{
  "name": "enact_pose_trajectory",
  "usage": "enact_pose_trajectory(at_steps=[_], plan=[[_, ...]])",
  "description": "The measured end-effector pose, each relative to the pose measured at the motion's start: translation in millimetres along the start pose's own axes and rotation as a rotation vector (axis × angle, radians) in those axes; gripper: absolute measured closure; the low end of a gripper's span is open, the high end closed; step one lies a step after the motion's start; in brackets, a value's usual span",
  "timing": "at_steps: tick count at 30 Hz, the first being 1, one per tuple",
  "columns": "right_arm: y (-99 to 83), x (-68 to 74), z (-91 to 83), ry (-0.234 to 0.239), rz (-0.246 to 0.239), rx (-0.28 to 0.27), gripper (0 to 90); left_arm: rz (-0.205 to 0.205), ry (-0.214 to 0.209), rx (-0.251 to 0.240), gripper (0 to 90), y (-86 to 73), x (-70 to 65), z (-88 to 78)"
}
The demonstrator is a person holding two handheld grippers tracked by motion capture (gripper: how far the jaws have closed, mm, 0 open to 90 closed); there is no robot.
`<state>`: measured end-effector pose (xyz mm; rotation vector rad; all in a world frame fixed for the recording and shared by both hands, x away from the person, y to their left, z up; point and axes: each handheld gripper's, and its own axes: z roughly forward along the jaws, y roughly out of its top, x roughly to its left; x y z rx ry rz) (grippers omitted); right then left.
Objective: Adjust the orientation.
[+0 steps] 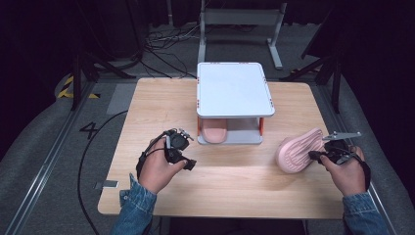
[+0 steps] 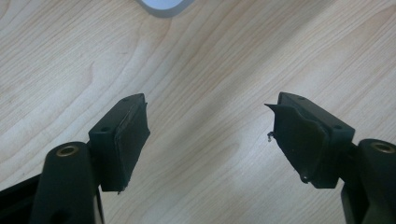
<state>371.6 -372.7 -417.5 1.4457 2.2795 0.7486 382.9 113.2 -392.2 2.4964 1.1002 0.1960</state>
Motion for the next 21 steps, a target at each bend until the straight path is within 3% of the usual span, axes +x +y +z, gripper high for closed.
enact_pose_trajectory(at_steps=[7,12,16,21], plan=[[-19.1,3.1,-2.6,0.009,0.016,0.064,83.6,0.027,-0.017,0.003,27.1,9.6,-3.0,4.5],[-27.5,2.4,-1.2,0.008,0.024,0.08,81.0,0.034,-0.021,0.005,27.0,13.0,-3.7,6.3],[-25.7,-0.1,-9.6,0.0,0.03,0.055,80.5,0.032,-0.025,0.006,26.9,13.0,-3.6,7.7],[-14.5,-1.8,-28.2,-0.008,0.028,-0.019,80.0,0.02,-0.02,0.025,26.9,9.4,-1.3,10.7]])
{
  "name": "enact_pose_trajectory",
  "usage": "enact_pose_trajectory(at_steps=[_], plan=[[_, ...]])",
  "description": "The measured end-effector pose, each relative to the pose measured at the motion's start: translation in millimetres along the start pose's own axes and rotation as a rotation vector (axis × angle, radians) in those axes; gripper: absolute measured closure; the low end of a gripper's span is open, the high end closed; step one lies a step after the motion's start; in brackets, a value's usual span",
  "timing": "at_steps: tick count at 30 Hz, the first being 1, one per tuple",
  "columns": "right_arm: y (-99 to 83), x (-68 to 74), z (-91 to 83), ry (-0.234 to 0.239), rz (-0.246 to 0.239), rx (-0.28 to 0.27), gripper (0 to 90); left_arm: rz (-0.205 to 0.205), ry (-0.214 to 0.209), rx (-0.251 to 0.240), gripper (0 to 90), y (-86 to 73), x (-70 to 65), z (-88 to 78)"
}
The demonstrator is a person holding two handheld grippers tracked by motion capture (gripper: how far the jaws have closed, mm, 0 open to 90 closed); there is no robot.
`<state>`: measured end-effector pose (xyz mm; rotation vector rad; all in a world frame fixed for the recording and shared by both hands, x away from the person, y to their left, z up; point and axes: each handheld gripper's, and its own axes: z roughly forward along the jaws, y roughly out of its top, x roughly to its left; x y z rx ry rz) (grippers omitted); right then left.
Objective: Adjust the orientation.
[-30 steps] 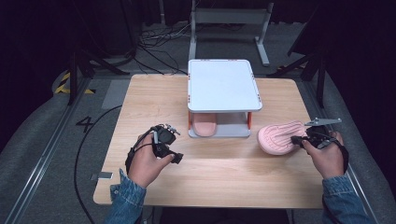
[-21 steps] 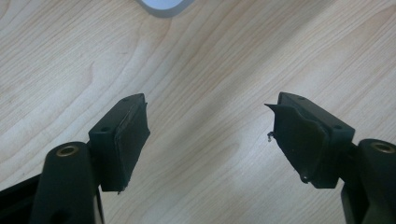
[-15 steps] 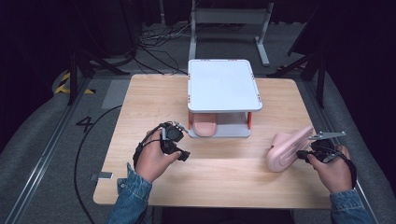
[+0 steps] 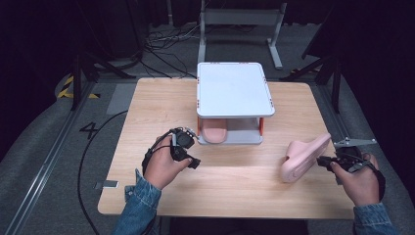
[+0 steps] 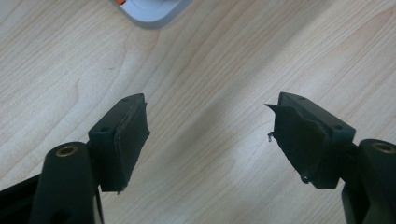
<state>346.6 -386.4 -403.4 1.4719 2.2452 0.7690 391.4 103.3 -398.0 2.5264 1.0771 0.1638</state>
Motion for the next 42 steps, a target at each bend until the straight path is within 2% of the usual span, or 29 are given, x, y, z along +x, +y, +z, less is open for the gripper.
enact_pose_trajectory(at_steps=[5,11,15,19,26,33,34,36,39,41,42], plan=[[17.0,5.7,-9.7,0.017,-0.018,-0.038,79.3,-0.009,0.005,0.004,26.8,-4.4,1.4,-1.3],[40.0,18.3,-18.5,0.042,-0.055,-0.109,79.3,-0.024,0.007,0.015,26.8,-10.0,3.3,0.6],[44.4,21.8,-14.2,0.051,-0.067,-0.115,78.7,-0.031,0.009,0.022,26.8,-12.1,3.6,0.4],[48.2,26.8,-5.1,0.066,-0.09,-0.097,78.9,-0.035,0.013,0.021,26.7,-14.2,3.9,0.0],[44.2,24.9,-3.4,0.067,-0.081,-0.09,80.3,-0.031,0.007,0.024,26.8,-12.7,4.3,1.5],[29.9,21.6,-21.2,0.041,-0.068,-0.066,81.0,-0.015,0.001,0.019,26.9,-3.9,3.5,4.6],[22.7,18.8,-27.5,0.028,-0.061,-0.043,81.0,-0.01,-0.006,0.024,26.9,-1.8,2.7,5.8],[19.8,17.9,-29.6,0.023,-0.056,-0.035,81.0,-0.003,-0.005,0.024,27.0,-0.4,2.3,6.7],[7.3,12.9,-36.8,0.011,-0.03,0.009,81.8,0.01,-0.001,0.024,27.6,4.8,0.3,9.0],[3.1,12.5,-39.4,0.002,-0.029,0.052,82.4,0.009,-0.004,0.021,27.7,6.3,-0.8,9.5],[3.1,12.5,-39.4,0.002,-0.029,0.052,82.4,0.012,-0.007,0.023,27.7,7.6,-1.5,9.6]])
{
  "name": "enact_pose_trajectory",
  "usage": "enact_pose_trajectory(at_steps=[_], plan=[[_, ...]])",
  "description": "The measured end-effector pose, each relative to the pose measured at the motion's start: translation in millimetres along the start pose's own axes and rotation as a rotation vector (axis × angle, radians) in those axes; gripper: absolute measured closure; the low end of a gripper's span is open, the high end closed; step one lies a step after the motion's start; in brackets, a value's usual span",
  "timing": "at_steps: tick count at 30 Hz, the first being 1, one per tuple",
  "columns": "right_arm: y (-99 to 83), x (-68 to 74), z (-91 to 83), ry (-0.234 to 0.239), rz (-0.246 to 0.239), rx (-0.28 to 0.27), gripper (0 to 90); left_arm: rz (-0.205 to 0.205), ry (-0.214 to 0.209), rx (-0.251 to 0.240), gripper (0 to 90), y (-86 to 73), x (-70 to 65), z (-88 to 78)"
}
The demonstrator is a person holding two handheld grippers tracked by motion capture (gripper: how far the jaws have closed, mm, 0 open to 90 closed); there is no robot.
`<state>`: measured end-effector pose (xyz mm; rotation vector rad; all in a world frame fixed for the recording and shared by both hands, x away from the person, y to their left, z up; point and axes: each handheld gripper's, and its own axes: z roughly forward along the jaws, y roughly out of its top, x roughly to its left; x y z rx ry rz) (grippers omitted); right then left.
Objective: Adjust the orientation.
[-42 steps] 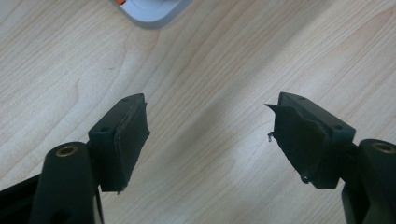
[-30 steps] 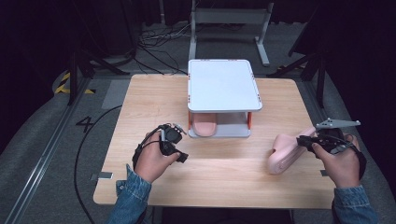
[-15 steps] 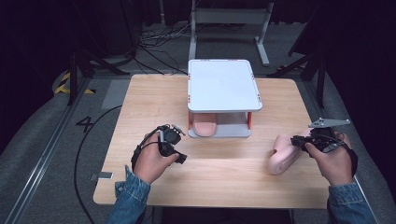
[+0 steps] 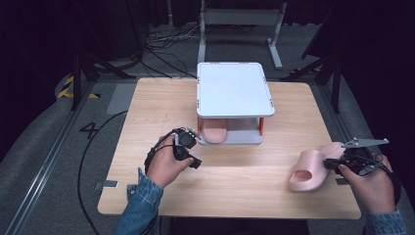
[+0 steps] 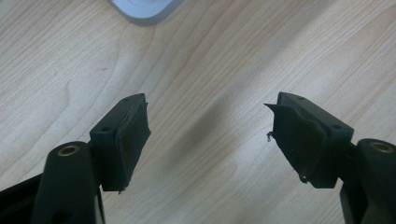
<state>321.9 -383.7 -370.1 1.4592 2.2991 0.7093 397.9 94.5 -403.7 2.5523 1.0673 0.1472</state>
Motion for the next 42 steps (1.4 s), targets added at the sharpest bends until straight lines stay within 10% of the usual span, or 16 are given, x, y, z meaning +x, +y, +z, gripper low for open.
enact_pose_trajectory(at_steps=[12,17,27,34,42], plan=[[-16.8,2.7,-3.3,-0.02,0.04,0.118,86.3,0.029,-0.002,0.004,28.3,5.7,-3.5,3.7],[-28.0,4.0,27.4,0.056,0.022,0.201,80.7,0.028,0.005,0.0,28.3,5.2,-2.0,2.3],[-10.1,13.2,60.2,0.064,-0.03,0.08,75.2,0.023,0.005,0.006,28.3,2.6,-1.1,2.5],[-9.4,14.5,43.4,0.086,-0.099,0.056,39.7,0.019,0.004,0.005,27.8,2.1,-0.4,2.7],[-3.9,10.9,55.6,0.079,-0.193,0.021,29.5,0.019,0.001,0.008,27.5,1.7,-1.2,3.2]])
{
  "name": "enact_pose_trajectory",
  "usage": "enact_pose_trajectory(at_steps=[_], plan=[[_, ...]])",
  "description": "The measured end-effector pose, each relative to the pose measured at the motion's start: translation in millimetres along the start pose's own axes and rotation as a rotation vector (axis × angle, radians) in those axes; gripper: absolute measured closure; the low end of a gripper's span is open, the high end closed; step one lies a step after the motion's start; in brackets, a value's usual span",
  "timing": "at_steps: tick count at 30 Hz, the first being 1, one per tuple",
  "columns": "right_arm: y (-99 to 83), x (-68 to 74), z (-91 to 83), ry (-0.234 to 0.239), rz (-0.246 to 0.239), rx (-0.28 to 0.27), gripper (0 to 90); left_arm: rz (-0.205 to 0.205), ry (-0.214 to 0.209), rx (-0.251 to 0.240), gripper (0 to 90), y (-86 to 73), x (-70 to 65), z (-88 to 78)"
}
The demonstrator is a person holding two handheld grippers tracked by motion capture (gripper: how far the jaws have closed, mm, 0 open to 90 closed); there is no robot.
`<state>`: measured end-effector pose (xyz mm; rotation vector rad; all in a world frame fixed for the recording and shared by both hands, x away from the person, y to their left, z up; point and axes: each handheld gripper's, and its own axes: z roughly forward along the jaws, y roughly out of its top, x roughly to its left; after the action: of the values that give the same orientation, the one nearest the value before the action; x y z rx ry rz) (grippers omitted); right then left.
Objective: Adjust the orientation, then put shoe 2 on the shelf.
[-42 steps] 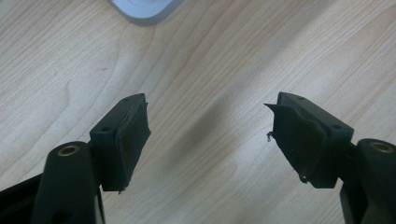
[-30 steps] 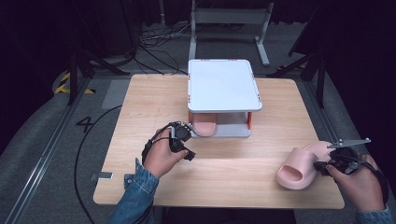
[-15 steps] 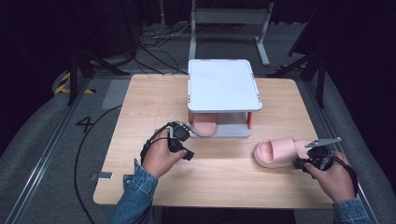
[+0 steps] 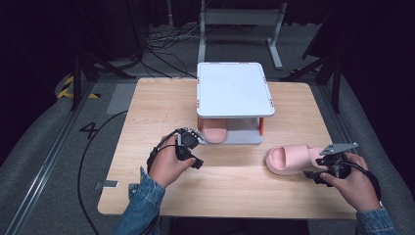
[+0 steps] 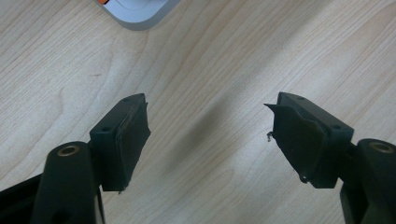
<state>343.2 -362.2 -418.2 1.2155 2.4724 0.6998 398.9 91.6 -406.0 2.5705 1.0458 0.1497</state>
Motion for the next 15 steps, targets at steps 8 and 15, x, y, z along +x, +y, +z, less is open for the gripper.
enact_pose_trajectory(at_steps=[8,15], plan=[[8.4,0.7,20.5,0.067,-0.052,-0.041,23.1,-0.007,-0.004,0.002,27.0,-3.3,1.0,-0.3],[11.7,3.8,34.8,0.111,-0.15,0.014,27.8,-0.038,-0.004,0.005,26.7,-10.8,3.7,-1.8]])
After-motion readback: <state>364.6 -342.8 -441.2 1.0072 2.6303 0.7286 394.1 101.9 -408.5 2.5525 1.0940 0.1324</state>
